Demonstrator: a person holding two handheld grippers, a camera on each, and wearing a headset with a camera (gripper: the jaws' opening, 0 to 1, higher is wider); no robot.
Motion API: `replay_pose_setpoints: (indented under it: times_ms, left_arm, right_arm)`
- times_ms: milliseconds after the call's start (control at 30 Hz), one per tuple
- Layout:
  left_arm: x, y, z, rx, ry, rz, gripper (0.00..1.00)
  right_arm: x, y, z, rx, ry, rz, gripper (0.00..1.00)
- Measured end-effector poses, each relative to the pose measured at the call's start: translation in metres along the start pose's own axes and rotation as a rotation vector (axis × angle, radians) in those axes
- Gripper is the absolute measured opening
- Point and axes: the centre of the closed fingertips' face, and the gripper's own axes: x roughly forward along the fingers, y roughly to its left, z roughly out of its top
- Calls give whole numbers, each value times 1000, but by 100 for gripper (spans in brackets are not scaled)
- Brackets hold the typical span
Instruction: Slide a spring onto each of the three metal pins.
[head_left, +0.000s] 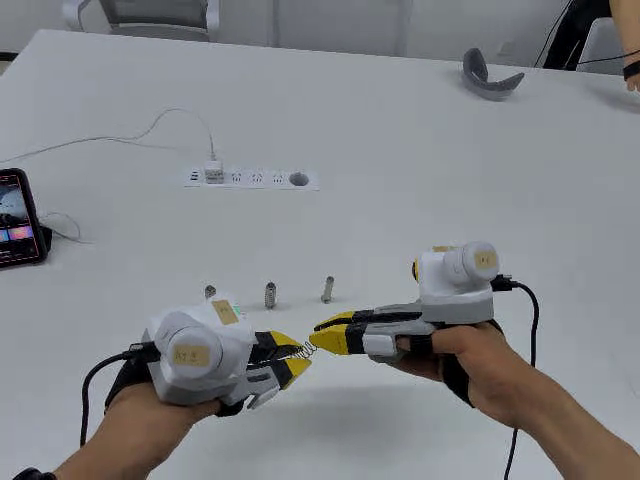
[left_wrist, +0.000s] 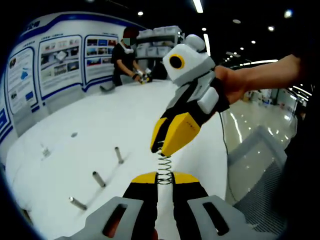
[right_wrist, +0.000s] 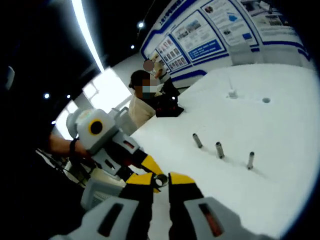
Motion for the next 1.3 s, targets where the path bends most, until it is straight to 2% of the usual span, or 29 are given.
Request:
replay_pose_setpoints:
  times_ms: [67, 233, 467, 667, 767, 933, 1100, 1300]
  left_arm:
    - [-1, 0, 3, 3, -7, -6, 9]
    - [-3, 2, 10, 38, -16, -18, 9]
    - [-7, 2, 17, 53, -41, -33, 9]
    - [-11, -3, 24, 76, -63, -61, 9]
    - [-12, -5, 25, 78, -68, -75, 9]
    - [-16, -4, 27, 75, -78, -91, 9]
    - [-17, -7, 28, 82, -81, -100, 9]
    - [-17, -8, 25, 83, -77, -105, 9]
  right_arm:
    - [0, 3, 3, -52, 20, 9, 12]
    - [0, 7, 6, -207, 132, 24, 13]
    - [1, 16, 10, -334, 239, 81, 13]
    - [0, 24, 6, -472, 368, 137, 13]
    - [-1, 27, 5, -519, 413, 155, 13]
    - [1, 27, 3, -565, 445, 161, 13]
    - [4, 28, 0, -574, 454, 175, 13]
    - [4, 28, -4, -571, 449, 177, 13]
